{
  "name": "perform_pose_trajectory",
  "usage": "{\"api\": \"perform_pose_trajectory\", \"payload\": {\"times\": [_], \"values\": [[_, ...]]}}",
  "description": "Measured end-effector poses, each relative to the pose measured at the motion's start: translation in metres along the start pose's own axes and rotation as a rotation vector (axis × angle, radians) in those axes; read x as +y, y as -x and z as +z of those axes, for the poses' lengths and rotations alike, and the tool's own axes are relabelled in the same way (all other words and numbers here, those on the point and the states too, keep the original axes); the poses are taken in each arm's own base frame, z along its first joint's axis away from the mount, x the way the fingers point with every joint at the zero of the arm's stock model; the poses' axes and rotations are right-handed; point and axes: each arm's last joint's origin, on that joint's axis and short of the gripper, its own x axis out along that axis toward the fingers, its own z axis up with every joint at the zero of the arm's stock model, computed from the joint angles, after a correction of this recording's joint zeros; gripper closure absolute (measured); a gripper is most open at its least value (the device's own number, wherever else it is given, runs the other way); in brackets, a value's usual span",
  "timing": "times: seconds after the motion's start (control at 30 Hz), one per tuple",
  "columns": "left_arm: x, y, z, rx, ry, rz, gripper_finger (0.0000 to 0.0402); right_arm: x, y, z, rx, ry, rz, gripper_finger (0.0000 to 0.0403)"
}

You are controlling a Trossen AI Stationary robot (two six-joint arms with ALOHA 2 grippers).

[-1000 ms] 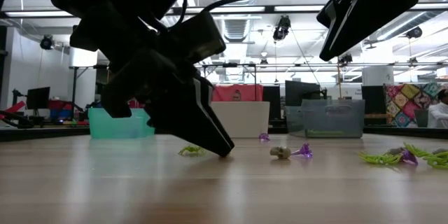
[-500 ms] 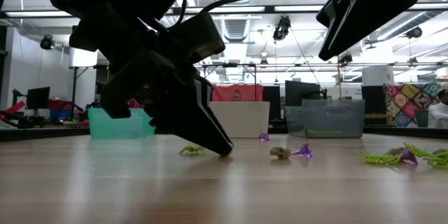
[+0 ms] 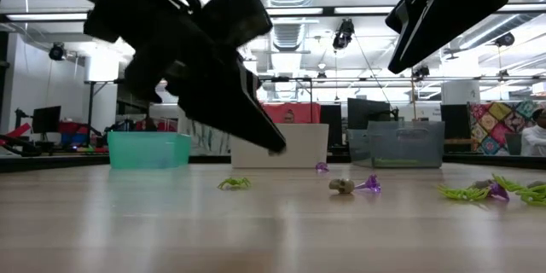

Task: Sort Halloween decoration
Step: Put the white skull toy into the white bin

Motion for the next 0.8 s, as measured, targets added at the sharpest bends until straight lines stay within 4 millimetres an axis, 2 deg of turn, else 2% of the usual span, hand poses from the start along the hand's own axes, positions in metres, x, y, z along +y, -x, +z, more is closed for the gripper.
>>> {"api": "perform_pose_trajectory", "payload": {"times": [0.23, 0.4, 0.63, 0.8], "values": [[0.011, 0.028, 0.018, -0.025, -0.085, 0.099, 0.0361, 0.0, 0.0, 0.0, -0.005, 0.0, -0.01, 0.0275], [0.037, 0.055, 0.034, -0.043, -0.107, 0.187, 0.0361, -0.001, 0.0, 0.0, -0.013, -0.001, -0.031, 0.0275], [0.103, 0.092, 0.046, -0.047, -0.036, 0.388, 0.0361, -0.001, 0.0, 0.001, -0.022, -0.008, -0.045, 0.0275], [0.164, 0.104, 0.037, -0.027, 0.124, 0.548, 0.0361, -0.001, 0.001, 0.003, -0.035, -0.012, -0.058, 0.0275]]}}
